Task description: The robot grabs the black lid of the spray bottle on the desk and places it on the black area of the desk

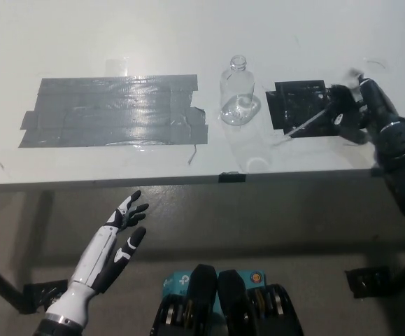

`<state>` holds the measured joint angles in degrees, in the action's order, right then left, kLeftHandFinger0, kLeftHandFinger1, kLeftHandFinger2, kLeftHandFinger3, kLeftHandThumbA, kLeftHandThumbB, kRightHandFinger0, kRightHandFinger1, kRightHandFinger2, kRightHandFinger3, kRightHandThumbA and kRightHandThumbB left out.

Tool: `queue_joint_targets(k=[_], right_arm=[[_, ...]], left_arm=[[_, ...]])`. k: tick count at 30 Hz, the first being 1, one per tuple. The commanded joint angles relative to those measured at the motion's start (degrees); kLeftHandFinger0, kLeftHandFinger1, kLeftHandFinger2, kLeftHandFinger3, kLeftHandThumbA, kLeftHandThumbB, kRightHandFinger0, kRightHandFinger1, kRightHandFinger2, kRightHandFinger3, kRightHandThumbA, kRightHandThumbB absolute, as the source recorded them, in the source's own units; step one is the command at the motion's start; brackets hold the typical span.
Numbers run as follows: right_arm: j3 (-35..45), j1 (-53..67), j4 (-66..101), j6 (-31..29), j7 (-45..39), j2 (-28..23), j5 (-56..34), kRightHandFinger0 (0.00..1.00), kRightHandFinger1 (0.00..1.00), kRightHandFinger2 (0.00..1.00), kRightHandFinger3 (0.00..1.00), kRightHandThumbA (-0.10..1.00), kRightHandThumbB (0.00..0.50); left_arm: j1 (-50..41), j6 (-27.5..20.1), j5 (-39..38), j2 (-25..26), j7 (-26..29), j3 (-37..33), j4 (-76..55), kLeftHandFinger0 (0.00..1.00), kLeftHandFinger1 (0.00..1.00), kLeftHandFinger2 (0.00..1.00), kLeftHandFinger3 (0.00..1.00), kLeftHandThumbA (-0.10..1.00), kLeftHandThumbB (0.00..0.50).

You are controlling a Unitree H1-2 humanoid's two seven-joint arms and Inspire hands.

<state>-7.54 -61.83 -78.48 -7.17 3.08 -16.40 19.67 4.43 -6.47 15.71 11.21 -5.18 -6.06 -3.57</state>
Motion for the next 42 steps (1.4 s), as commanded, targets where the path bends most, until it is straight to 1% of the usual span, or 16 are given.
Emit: queue_joint_targets(k=[1,4,11,16,20,23,27,29,31,33,34,35,36,37,40,42], right_arm=[[0.9,-4.8,2.5,-0.5,-12.3,-2.5,-4.3,1.0,1.0,1.0,1.0,0.62,0.5],[1.4,-5.4,4.8,0.5,-16.3,-3.3,-5.6,1.0,1.0,1.0,1.0,0.56,0.5],[1.3,-6.5,8.2,2.5,-20.6,-4.6,-6.4,1.0,1.0,1.0,1.0,0.56,0.5],[1.5,-5.8,10.8,3.1,-20.6,-5.2,-6.9,1.0,1.0,1.0,1.0,0.57,0.5],[3.2,-4.7,16.3,5.1,-22.0,-5.6,-9.1,1.0,1.0,1.0,1.0,0.58,0.5],[5.8,-3.2,21.2,6.8,-25.0,-5.4,-12.4,1.0,1.0,1.0,1.0,0.56,0.5],[6.1,-0.3,30.9,10.0,-24.1,-5.7,-11.9,1.0,1.0,1.0,1.0,0.65,0.5],[6.3,0.5,34.4,9.7,-22.9,-6.0,-11.4,1.0,1.0,1.0,1.0,0.75,0.5],[6.5,3.3,42.6,10.6,-20.9,-5.9,-10.3,1.0,1.0,1.0,1.0,0.92,0.5],[7.3,5.4,49.5,12.3,-20.3,-5.6,-10.5,1.0,1.0,1.0,1.0,1.0,0.486],[7.5,5.6,51.0,12.8,-20.2,-5.6,-10.6,1.0,1.0,1.0,1.0,1.0,0.49],[7.7,7.6,57.9,14.2,-20.2,-5.3,-10.3,1.0,1.0,1.0,1.0,1.0,0.485],[7.7,9.0,61.9,14.6,-20.2,-5.2,-10.2,1.0,1.0,1.0,1.0,1.0,0.486],[7.7,10.8,66.8,14.9,-20.4,-4.8,-10.5,1.0,1.0,1.0,1.0,1.0,0.47],[8.1,16.0,79.7,17.4,-20.8,-3.2,-11.8,1.0,1.0,1.0,1.0,1.0,0.475],[7.4,21.4,90.2,17.9,-21.3,-2.5,-11.6,1.0,1.0,1.0,1.0,1.0,0.441]], left_arm=[[1.2,-1.1,-1.0,0.9,-0.5,0.3,-0.9,0.89,0.86,0.88,1.0,0.99,0.0],[1.2,-0.9,-1.1,0.9,-0.7,0.3,-1.0,0.89,0.86,0.88,1.0,1.0,0.007],[1.7,-0.7,-0.6,1.1,-0.6,0.3,-0.9,0.89,0.85,0.86,1.0,1.0,0.023],[2.1,-1.5,-0.8,1.3,-0.6,0.2,-0.8,0.89,0.84,0.85,1.0,1.0,0.003],[2.3,-1.3,-1.2,1.8,-1.0,0.2,-0.9,0.9,0.84,0.85,1.0,1.0,0.003],[1.0,-0.7,-0.9,2.0,-1.0,0.2,-2.2,0.91,0.85,0.86,1.0,1.0,0.013],[0.4,-0.4,-0.3,2.0,-0.8,0.3,-3.2,0.88,0.85,0.86,1.0,1.0,0.017],[1.1,-0.2,-0.4,1.9,-0.8,0.3,-3.1,0.88,0.85,0.86,1.0,1.0,0.007],[0.9,-0.3,-0.3,1.7,-0.6,0.3,-3.3,0.85,0.84,0.87,1.0,1.0,0.018],[1.7,-0.4,-0.1,1.7,-0.5,0.3,-3.1,0.85,0.84,0.9,1.0,1.0,0.019],[2.2,-0.4,-0.1,1.7,-0.5,0.3,-2.9,0.85,0.85,0.9,1.0,1.0,0.019],[2.7,0.1,-0.4,1.5,-0.5,0.6,-2.8,0.89,0.92,0.99,1.0,1.0,0.033],[2.9,0.4,-0.3,1.5,-0.5,0.7,-2.8,0.93,0.98,1.0,1.0,1.0,0.04],[3.0,0.9,-0.4,1.5,-0.5,0.7,-2.8,1.0,1.0,1.0,1.0,1.0,0.061],[3.5,1.5,-1.1,1.2,-0.6,0.9,-2.5,1.0,1.0,1.0,1.0,1.0,0.086],[3.3,2.1,-1.6,1.0,-0.8,1.1,-2.7,1.0,1.0,1.0,1.0,1.0,0.121]])
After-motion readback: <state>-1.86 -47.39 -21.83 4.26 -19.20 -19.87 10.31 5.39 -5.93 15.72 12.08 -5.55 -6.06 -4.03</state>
